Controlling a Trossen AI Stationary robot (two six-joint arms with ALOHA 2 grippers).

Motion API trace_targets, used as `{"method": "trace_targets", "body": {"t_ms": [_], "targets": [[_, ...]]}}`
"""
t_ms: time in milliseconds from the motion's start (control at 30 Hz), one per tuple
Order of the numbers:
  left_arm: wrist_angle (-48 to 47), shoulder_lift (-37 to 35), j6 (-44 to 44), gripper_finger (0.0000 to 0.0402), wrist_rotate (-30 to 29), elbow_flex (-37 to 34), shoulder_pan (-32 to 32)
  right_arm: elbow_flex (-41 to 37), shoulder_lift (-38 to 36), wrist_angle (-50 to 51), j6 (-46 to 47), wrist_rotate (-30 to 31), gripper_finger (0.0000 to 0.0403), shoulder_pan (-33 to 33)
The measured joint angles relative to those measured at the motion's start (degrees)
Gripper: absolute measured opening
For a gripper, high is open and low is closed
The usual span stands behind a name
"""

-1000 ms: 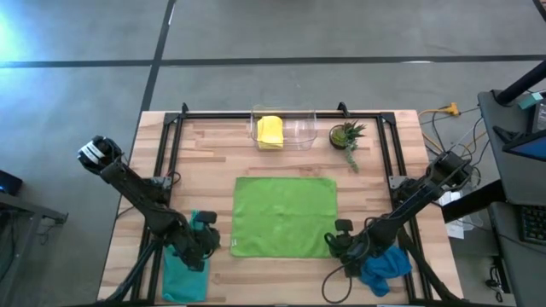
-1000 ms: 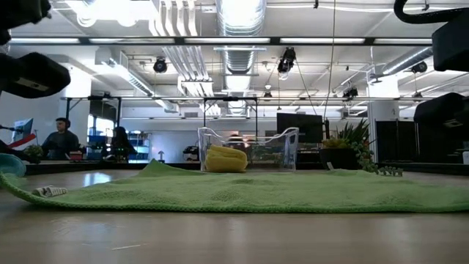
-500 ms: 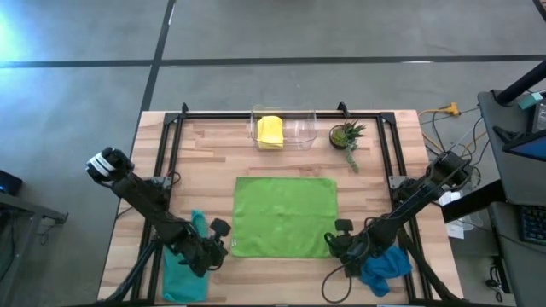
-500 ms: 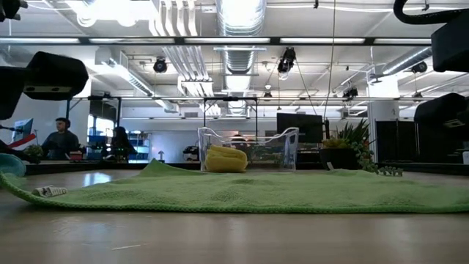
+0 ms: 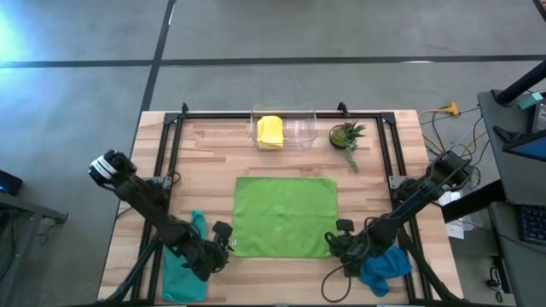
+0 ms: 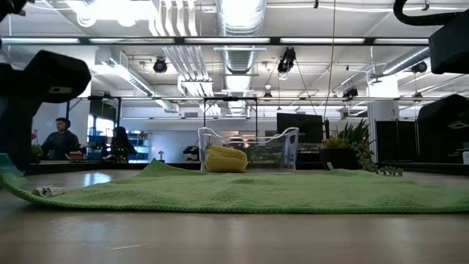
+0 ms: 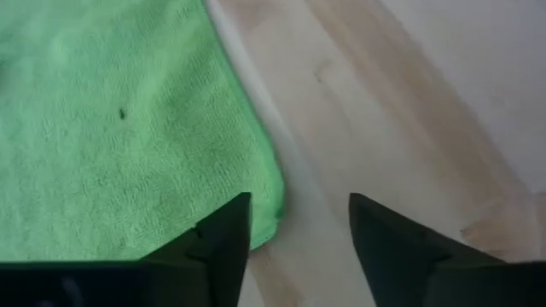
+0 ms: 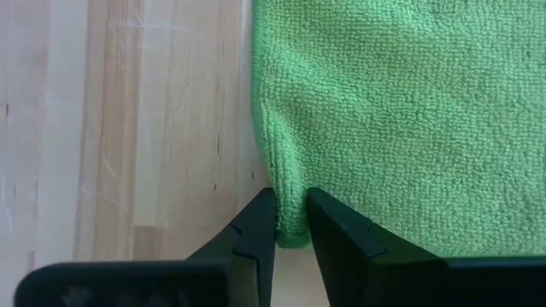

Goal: Fold microfiber towels
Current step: Fold the green microfiber towel

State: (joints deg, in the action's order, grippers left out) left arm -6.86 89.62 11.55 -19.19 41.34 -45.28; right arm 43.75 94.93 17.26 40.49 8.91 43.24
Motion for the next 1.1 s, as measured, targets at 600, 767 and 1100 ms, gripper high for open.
{"method": "trace_targets", "body": {"t_ms": [600, 767, 1100], "targets": [[0.84, 2.30, -5.88, 0.0019, -0.50, 0.33, 0.48, -0.02, 0.00, -0.20, -0.04, 0.04, 0.0069, 0.00], [0.91, 2.45, -2.92, 0.0005, -0.40, 0.31, 0.70, -0.03, -0.12, -0.19, -0.02, 0.01, 0.0066, 0.00], [0.86, 2.45, 3.93, 0.0000, -0.59, 0.24, 0.70, -0.26, -6.93, 3.40, -2.60, -0.53, 0.0118, 1.08]]}}
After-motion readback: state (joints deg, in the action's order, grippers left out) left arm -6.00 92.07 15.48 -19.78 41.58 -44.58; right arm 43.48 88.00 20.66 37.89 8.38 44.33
